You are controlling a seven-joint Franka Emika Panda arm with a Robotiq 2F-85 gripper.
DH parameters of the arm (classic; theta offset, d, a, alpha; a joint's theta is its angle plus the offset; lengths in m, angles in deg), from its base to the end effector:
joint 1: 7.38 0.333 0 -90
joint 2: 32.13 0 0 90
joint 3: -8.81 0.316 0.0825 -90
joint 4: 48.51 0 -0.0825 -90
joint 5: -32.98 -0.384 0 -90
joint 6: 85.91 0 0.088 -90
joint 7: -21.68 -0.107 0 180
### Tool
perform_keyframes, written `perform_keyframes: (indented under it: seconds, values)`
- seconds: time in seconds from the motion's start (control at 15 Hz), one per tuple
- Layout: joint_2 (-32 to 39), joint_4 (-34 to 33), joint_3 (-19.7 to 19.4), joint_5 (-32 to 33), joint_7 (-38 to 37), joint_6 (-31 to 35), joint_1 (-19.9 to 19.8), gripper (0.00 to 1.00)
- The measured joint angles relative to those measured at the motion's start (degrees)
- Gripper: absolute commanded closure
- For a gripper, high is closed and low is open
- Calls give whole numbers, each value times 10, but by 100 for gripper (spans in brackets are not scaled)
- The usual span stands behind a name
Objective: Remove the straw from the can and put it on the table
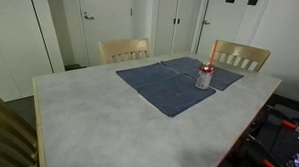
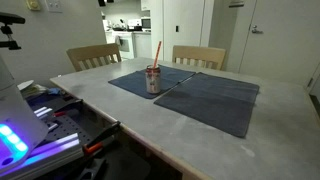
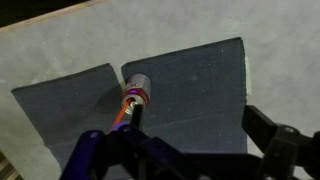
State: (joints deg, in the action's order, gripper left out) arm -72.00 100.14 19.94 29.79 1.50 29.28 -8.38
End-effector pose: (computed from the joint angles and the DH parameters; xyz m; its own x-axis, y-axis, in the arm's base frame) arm 0.3457 0.0681 0.4816 0.9658 -0.2288 0.1222 -0.2341 -0.9717 0.0312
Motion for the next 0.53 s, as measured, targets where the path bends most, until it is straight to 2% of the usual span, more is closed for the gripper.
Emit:
perform_keyframes:
  seconds: [0.53]
  values:
    - [2, 0, -3, 0, 2, 1, 0, 0]
